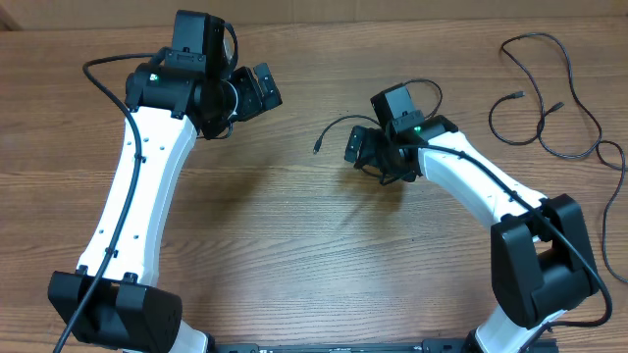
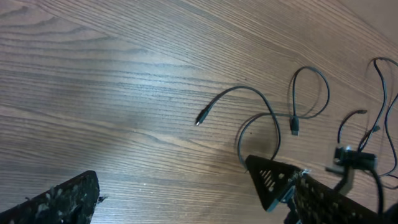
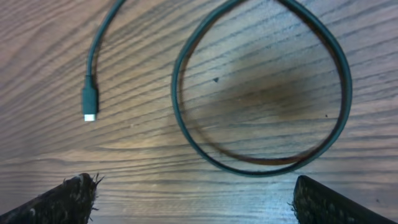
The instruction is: Untangle cables
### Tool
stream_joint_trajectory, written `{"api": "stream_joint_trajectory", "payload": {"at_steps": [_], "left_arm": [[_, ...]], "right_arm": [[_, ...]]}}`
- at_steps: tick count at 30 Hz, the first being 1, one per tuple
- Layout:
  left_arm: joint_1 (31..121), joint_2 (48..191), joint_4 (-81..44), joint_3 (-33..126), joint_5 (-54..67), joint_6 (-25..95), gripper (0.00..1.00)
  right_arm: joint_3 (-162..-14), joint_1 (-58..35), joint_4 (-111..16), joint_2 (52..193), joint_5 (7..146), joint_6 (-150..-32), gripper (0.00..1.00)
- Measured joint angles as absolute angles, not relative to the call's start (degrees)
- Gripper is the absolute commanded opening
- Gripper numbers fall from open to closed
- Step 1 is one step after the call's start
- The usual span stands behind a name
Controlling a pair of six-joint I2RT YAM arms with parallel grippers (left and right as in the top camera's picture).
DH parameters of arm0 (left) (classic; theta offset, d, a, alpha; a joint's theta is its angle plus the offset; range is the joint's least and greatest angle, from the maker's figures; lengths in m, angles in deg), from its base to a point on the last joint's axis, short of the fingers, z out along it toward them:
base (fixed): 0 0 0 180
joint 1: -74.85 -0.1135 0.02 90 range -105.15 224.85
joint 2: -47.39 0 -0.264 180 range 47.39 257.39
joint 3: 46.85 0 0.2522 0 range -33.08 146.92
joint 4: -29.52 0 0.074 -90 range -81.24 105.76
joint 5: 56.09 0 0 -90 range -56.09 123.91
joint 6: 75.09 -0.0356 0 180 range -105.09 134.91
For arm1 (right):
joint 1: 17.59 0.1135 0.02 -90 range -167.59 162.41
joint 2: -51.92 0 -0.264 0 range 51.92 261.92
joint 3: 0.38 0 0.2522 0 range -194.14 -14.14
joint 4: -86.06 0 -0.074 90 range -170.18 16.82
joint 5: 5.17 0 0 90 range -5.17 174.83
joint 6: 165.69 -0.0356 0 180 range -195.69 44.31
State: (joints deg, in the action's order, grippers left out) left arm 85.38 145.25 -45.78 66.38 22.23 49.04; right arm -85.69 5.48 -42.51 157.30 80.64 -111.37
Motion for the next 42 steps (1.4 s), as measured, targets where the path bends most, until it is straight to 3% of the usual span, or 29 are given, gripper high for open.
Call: {"api": "stream_joint_trajectory", "payload": {"at_steps": [20,42], "left_arm": [[85.38,145.25,-45.78,66.38,22.23,49.04,0.99],[85.38,145.25,-45.78,66.38,22.25,49.04,1.0]], "right_arm": [[-75.07,7.64,-56.6,157.3,81.04,-100.37,1.0],[-73.97,10.31,-60.23,157.96,82.06,-98.14,1.0]]}}
